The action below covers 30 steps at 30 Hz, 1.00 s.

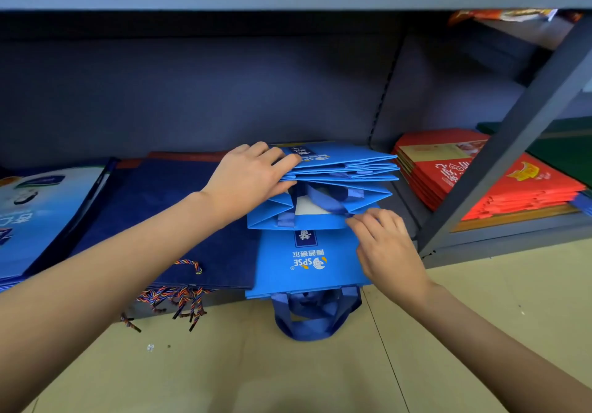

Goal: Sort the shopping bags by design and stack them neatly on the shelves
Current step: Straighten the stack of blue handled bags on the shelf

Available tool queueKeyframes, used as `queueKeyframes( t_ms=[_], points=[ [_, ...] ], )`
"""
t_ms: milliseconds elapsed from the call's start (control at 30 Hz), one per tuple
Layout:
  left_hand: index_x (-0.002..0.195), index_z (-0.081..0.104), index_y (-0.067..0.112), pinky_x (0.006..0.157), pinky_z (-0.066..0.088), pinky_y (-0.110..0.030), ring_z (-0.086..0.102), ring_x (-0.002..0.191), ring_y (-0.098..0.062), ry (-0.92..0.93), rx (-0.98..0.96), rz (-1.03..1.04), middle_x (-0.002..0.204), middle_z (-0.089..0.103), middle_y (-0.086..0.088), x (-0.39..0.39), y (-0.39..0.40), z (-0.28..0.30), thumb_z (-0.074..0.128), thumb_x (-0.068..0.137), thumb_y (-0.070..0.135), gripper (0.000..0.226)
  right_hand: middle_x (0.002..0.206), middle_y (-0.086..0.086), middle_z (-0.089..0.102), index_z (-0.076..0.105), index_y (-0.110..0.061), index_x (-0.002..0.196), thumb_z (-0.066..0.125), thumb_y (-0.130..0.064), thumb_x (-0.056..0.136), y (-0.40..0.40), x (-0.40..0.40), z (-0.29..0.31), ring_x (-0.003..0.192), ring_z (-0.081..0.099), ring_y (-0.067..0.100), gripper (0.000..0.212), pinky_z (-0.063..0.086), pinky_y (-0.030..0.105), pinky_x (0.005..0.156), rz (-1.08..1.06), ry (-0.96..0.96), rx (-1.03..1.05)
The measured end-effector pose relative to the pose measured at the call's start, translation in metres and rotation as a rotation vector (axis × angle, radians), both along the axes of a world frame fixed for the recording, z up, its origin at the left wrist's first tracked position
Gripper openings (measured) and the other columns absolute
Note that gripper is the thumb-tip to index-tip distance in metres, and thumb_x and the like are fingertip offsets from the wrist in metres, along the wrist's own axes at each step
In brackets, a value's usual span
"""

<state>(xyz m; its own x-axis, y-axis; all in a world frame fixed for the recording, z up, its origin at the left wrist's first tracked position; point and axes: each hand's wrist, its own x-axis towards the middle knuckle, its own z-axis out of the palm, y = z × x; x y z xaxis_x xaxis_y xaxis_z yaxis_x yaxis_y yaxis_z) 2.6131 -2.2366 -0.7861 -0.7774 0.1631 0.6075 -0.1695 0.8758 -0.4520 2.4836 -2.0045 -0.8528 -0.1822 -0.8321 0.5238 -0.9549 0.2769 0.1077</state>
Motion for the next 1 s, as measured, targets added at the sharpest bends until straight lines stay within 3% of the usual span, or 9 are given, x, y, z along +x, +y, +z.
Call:
queueKeyframes(
  t_ms=[167,300,500,633,800,867,1000],
  points=[
    [0.102,0.067,0.013,0.051,0.044,-0.027,0.058,0.062,-0.024,0.0,-0.007,0.01,0.077,0.064,-0.004,-0.001,-0.001,0.003,0.041,0.09,0.039,0.039,0.1,0.007,0.069,0.063,-0.003,0.106,0.032,-0.005,0.076,0.001,0.002,-0.011,0.105,0.044,0.028,0.043,0.031,0.04,0.084,-0.007,0.086,-0.013],
    [0.102,0.068,0.013,0.052,0.045,-0.027,0.059,0.062,-0.024,0.005,0.002,0.026,0.076,0.065,-0.003,-0.002,-0.002,0.005,0.041,0.089,0.04,0.04,0.105,0.0,0.067,0.054,-0.011,0.109,0.041,-0.004,0.078,0.003,-0.005,0.007,0.103,0.046,0.024,0.034,0.031,0.035,0.082,0.138,0.047,-0.096],
    [0.101,0.068,0.014,0.05,0.047,-0.028,0.059,0.061,-0.024,0.002,0.04,0.04,0.072,0.063,-0.002,-0.004,-0.003,0.016,0.039,0.089,0.041,0.041,0.119,0.01,0.041,0.062,-0.008,0.102,0.071,-0.01,0.074,-0.012,-0.027,0.036,0.109,0.04,0.032,0.029,0.035,0.046,0.085,0.048,0.083,-0.161],
    [0.098,0.067,0.015,0.049,0.045,-0.027,0.059,0.06,-0.024,0.014,0.061,0.05,0.069,0.063,-0.002,-0.004,-0.006,0.024,0.039,0.088,0.042,0.041,0.122,0.011,0.039,0.066,-0.005,0.102,0.073,-0.013,0.075,-0.022,-0.034,0.042,0.11,0.039,0.033,0.029,0.031,0.046,0.088,0.046,0.116,-0.177],
    [0.098,0.068,0.015,0.048,0.044,-0.026,0.06,0.059,-0.024,0.015,0.08,0.056,0.068,0.062,-0.002,-0.004,-0.006,0.027,0.039,0.087,0.043,0.042,0.119,0.01,0.045,0.061,-0.01,0.105,0.066,-0.026,0.083,-0.021,-0.03,0.056,0.108,0.041,0.029,0.027,0.032,0.042,0.088,0.045,-0.098,-0.379],
    [0.098,0.068,0.015,0.048,0.044,-0.026,0.06,0.06,-0.024,0.013,0.098,0.048,0.068,0.062,-0.002,-0.004,-0.005,0.027,0.039,0.086,0.044,0.042,0.124,0.017,0.045,0.058,-0.009,0.111,0.071,-0.031,0.078,-0.026,-0.036,0.072,0.114,0.035,0.028,0.041,0.033,0.044,0.092,-0.042,-0.211,-0.405],
    [0.097,0.068,0.014,0.048,0.044,-0.025,0.06,0.06,-0.024,-0.004,0.115,0.044,0.067,0.062,-0.002,-0.003,-0.004,0.027,0.039,0.085,0.044,0.043,0.145,0.02,0.031,0.043,-0.016,0.135,0.082,-0.036,0.066,-0.038,-0.05,0.09,0.133,0.025,0.034,0.082,0.024,0.049,0.106,-0.091,-0.216,-0.185]
  ],
)
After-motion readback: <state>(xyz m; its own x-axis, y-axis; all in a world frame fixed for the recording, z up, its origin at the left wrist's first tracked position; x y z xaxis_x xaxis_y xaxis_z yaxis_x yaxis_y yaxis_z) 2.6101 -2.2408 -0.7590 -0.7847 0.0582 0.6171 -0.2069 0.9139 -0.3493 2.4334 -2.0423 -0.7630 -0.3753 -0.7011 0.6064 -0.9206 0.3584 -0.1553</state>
